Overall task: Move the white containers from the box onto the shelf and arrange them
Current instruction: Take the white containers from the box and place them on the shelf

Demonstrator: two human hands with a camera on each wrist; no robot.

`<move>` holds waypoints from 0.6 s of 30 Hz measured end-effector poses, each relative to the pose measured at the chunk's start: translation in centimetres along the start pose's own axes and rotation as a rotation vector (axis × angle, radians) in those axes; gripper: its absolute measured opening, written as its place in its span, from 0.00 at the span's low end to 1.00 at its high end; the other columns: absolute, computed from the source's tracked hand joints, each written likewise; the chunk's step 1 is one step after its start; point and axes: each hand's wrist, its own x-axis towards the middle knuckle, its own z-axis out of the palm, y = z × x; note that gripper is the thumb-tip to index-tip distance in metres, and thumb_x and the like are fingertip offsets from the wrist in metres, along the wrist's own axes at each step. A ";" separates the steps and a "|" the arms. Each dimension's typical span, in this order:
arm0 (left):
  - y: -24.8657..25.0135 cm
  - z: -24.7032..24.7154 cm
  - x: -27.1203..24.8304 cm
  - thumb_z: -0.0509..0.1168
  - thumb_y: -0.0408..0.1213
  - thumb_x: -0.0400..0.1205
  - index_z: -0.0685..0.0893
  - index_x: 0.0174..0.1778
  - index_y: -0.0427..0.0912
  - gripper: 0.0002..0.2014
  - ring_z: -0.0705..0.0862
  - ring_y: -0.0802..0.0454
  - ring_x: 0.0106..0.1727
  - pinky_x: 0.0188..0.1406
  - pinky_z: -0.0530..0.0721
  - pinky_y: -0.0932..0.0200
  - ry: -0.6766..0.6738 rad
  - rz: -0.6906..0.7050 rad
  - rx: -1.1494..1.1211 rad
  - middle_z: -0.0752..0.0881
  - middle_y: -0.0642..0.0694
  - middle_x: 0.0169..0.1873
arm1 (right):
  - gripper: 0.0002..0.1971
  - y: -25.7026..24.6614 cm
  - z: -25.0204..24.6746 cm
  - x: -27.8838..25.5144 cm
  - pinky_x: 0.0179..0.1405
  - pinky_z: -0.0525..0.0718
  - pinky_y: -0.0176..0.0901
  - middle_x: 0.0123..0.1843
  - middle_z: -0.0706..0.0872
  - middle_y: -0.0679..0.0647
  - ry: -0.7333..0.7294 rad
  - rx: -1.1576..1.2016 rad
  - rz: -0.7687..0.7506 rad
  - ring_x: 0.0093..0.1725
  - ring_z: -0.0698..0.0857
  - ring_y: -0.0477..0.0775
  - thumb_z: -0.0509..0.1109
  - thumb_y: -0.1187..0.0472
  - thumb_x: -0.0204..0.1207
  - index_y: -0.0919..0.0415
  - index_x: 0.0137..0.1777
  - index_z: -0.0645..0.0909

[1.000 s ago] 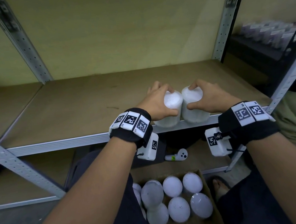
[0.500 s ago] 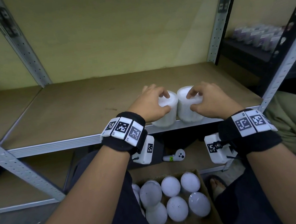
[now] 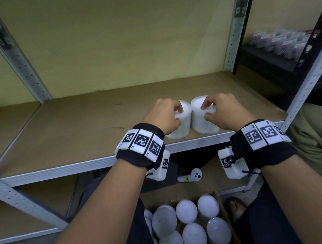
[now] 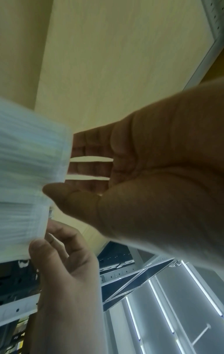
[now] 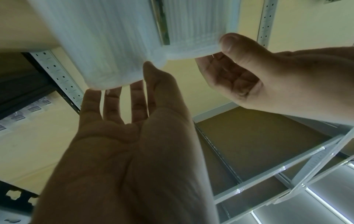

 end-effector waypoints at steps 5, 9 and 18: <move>-0.3 0.2 2.9 0.68 0.33 0.77 0.86 0.60 0.44 0.15 0.83 0.49 0.63 0.59 0.79 0.58 0.010 -0.004 0.016 0.85 0.46 0.62 | 0.15 -0.1 -0.1 2.6 0.60 0.80 0.46 0.63 0.85 0.56 0.005 -0.053 0.026 0.61 0.84 0.57 0.69 0.65 0.75 0.57 0.61 0.85; -0.6 0.2 5.9 0.69 0.31 0.76 0.87 0.58 0.45 0.14 0.84 0.48 0.61 0.58 0.80 0.59 -0.007 -0.022 0.037 0.86 0.45 0.61 | 0.14 0.2 -0.3 5.5 0.59 0.79 0.45 0.63 0.86 0.56 -0.023 -0.115 0.040 0.61 0.84 0.59 0.70 0.64 0.74 0.55 0.60 0.85; -1.7 0.9 12.4 0.69 0.31 0.76 0.88 0.58 0.45 0.15 0.84 0.48 0.61 0.61 0.82 0.56 -0.012 -0.030 0.055 0.87 0.46 0.61 | 0.12 1.4 -0.1 12.5 0.64 0.77 0.47 0.61 0.86 0.56 -0.036 -0.183 0.034 0.62 0.82 0.59 0.72 0.63 0.73 0.54 0.57 0.86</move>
